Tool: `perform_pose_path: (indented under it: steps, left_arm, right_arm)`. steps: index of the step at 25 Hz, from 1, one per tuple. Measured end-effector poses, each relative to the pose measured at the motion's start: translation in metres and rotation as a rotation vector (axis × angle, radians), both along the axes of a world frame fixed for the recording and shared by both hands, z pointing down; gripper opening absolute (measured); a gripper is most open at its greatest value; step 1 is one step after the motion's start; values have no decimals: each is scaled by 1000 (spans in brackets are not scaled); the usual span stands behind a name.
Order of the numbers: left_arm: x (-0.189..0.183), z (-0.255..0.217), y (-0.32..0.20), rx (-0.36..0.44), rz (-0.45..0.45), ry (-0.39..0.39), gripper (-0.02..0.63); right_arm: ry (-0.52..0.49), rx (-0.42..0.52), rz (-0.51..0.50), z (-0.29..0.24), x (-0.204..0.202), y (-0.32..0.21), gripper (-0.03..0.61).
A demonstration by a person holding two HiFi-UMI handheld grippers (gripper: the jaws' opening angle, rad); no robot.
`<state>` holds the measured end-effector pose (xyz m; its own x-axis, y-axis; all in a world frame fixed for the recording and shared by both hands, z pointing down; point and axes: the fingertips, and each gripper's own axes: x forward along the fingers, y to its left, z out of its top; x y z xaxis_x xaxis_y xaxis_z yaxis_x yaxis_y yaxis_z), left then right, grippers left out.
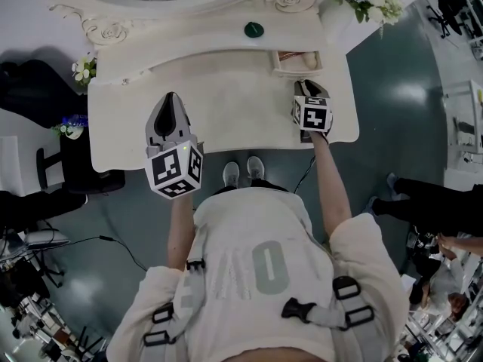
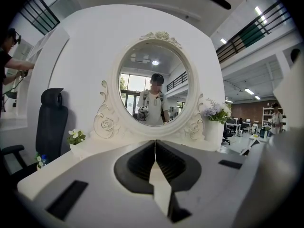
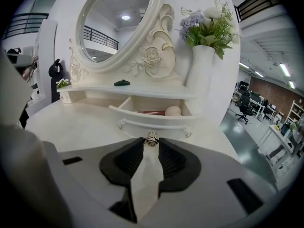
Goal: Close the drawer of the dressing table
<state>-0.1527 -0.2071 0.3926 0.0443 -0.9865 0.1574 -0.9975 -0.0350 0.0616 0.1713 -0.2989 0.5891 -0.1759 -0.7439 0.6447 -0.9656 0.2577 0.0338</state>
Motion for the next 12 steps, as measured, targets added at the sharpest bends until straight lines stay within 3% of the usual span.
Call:
perform_pose_path:
  steps: [12]
  left_arm:
    - [3, 3, -5, -8, -3, -3, 20]
  right_arm:
    - [3, 15, -16, -5, 3, -8, 101]
